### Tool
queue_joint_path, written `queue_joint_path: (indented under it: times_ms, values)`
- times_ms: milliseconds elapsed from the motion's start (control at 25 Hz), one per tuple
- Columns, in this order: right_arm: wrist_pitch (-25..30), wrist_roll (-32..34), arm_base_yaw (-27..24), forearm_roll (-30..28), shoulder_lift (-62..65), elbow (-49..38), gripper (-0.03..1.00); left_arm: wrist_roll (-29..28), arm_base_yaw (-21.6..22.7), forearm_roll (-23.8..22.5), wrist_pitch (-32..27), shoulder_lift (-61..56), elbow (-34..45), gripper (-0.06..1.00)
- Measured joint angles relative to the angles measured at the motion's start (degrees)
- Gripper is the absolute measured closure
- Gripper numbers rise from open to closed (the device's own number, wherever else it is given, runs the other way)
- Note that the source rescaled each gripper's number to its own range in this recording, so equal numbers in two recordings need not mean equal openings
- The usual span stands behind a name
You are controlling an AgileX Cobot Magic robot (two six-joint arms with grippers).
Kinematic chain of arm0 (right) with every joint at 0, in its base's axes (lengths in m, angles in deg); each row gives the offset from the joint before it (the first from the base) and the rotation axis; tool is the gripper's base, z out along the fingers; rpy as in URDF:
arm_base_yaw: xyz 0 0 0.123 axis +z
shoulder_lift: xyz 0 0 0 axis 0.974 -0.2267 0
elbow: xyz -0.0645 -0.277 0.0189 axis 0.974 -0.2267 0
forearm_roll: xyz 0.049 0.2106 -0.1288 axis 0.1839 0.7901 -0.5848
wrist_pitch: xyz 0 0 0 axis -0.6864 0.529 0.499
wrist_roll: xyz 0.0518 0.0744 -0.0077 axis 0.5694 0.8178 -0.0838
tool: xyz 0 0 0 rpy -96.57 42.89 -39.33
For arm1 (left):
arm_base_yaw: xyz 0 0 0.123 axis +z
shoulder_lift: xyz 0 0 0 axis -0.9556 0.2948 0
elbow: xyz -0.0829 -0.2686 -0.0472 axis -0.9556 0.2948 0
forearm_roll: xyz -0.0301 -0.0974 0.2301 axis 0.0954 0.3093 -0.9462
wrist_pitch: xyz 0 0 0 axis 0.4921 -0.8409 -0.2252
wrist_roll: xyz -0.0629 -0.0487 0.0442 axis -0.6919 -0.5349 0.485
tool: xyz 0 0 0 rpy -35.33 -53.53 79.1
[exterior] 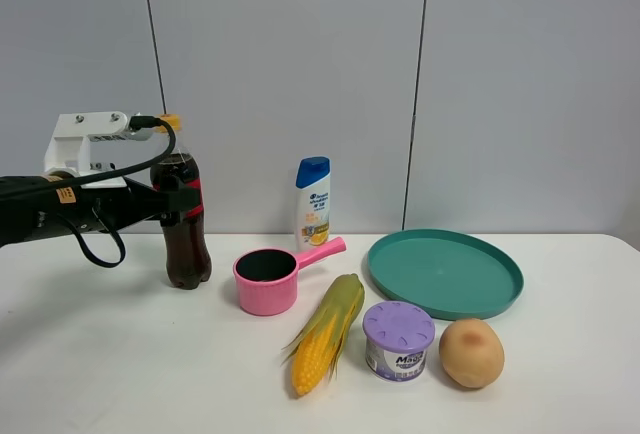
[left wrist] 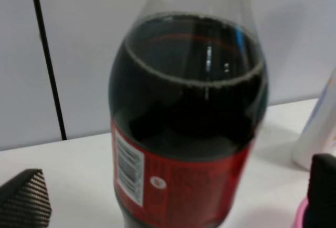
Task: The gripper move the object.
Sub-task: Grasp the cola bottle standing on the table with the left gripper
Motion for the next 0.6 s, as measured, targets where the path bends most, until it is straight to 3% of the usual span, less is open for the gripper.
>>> queue_joint_path:
  times_ms: [600]
  values:
    - [0.0,0.0,0.0,0.0,0.0,0.0,-0.03,0.0,0.0,-0.6,-1.1,0.9,-4.8,-0.06]
